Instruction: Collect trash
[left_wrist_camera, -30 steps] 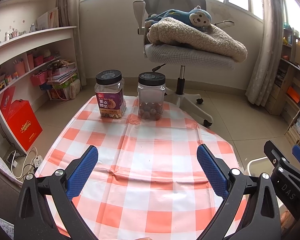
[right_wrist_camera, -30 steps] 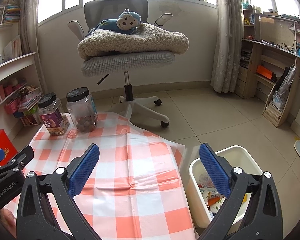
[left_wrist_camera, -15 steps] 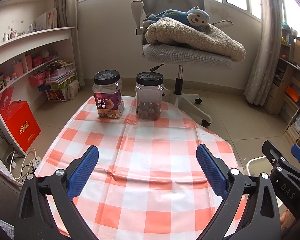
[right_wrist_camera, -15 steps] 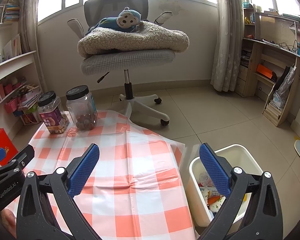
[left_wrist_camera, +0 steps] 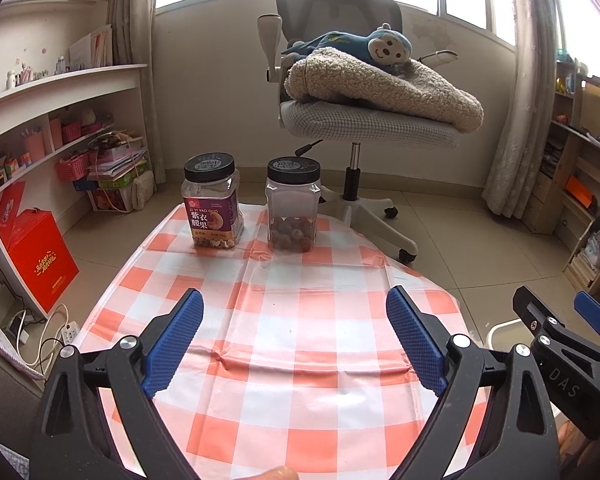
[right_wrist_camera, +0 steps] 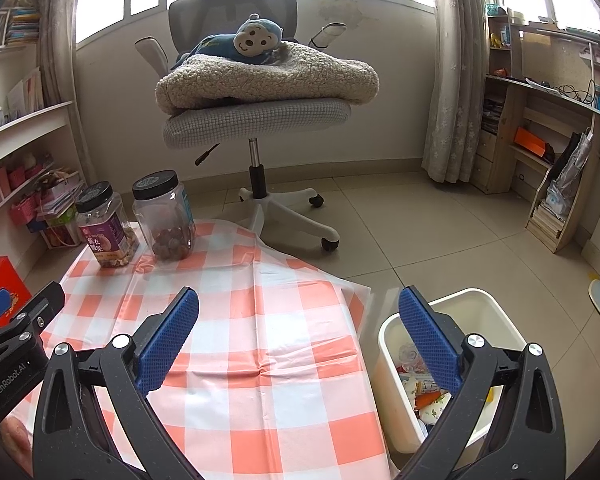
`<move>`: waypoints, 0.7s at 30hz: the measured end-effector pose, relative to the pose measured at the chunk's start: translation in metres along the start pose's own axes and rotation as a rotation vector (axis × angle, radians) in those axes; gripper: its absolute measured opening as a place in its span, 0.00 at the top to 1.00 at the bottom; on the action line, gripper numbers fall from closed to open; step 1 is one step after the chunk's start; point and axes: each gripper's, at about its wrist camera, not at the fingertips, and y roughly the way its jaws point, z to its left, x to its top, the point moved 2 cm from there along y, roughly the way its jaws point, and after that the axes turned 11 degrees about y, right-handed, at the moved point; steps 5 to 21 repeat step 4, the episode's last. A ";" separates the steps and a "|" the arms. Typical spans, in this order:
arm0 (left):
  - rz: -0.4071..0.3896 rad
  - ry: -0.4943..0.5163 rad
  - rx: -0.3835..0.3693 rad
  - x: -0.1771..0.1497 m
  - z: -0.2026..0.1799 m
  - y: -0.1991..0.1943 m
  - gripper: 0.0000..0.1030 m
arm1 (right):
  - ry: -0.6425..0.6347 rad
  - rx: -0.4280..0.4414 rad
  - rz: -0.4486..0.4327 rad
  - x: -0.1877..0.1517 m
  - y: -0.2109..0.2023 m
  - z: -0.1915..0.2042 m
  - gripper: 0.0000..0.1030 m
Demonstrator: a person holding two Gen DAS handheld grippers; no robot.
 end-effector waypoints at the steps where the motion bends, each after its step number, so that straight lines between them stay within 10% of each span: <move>1: -0.002 0.007 0.013 0.001 0.000 -0.001 0.07 | 0.001 0.000 -0.001 0.000 0.000 0.000 0.07; 21: -0.019 0.015 0.029 0.002 -0.001 -0.004 0.07 | 0.003 0.002 -0.003 0.001 -0.001 0.001 0.07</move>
